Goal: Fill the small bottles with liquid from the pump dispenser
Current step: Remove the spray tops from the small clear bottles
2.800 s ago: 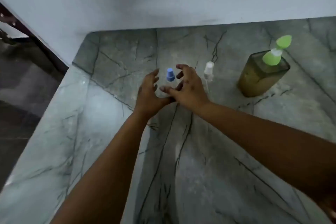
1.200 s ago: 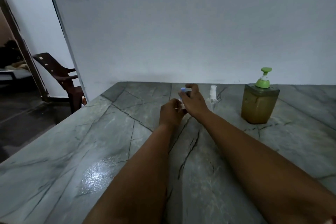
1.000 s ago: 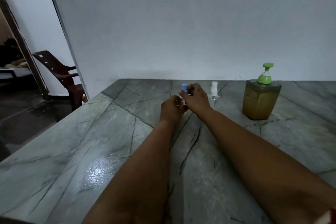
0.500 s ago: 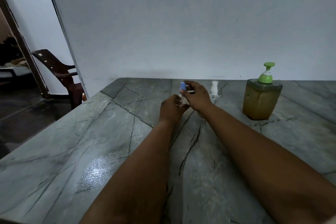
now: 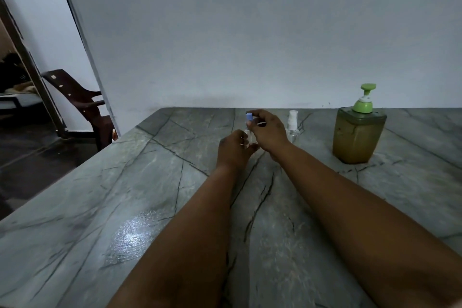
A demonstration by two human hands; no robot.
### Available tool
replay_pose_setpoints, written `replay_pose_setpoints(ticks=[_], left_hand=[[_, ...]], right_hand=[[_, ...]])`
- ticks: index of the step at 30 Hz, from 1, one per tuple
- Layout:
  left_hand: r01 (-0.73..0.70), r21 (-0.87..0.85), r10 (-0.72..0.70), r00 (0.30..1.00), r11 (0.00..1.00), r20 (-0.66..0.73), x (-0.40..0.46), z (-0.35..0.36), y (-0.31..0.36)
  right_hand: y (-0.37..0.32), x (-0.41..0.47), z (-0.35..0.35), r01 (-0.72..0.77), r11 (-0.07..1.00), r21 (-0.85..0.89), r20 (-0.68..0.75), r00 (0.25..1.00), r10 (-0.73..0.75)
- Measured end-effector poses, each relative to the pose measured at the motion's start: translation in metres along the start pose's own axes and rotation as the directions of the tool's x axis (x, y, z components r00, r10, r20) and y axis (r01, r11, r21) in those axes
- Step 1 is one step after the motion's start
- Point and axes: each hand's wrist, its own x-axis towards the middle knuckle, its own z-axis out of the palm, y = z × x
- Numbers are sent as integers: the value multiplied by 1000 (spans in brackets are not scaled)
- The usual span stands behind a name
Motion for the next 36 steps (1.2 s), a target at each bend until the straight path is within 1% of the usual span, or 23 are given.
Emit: replay_pose_setpoints(ticks=[5,9,11,14,18,21,24,28,30,33,36], left_hand=[[-20,8,20,1000,1000,13,0,1,-3],[-45,14,45,999,999,23,-1,-1,-2],[-38,25,37,999,999,29,0,-2,-2],[-20,47,18,999,999,34,-1,-2,-1],[-10,53,8,999,999,34,0,-2,-2],[-19,47,17,999,999,42,0,-1,-3],[-19,58,16,999,998,43,1,-1,-3],[3,49,-5,999,999,47,2,-2,-3],[0,55,-2,999,998,42,2,-2,-4],[-2,81,-1,999,997,44,2,-2,-4],[-2,82,-1,999,997,43,2,-2,-4]], right_hand=[[-6,-3,-2,-58,997,60,68,996,54],[-5,-7,0,-74,997,38,61,996,71],[-3,-7,1,-89,996,20,52,995,88],[-3,-3,-1,-111,994,13,82,991,109],[-3,1,-1,-94,996,-6,77,993,94],[-5,-4,-2,-78,997,12,125,989,76],[-4,-5,-3,-42,999,25,77,996,40],[-5,-3,-3,-88,988,131,92,993,76],[-6,-5,-4,-97,984,151,93,992,83],[-2,-4,-3,-63,997,47,77,995,59],[-3,-2,-3,-24,999,42,55,998,22]])
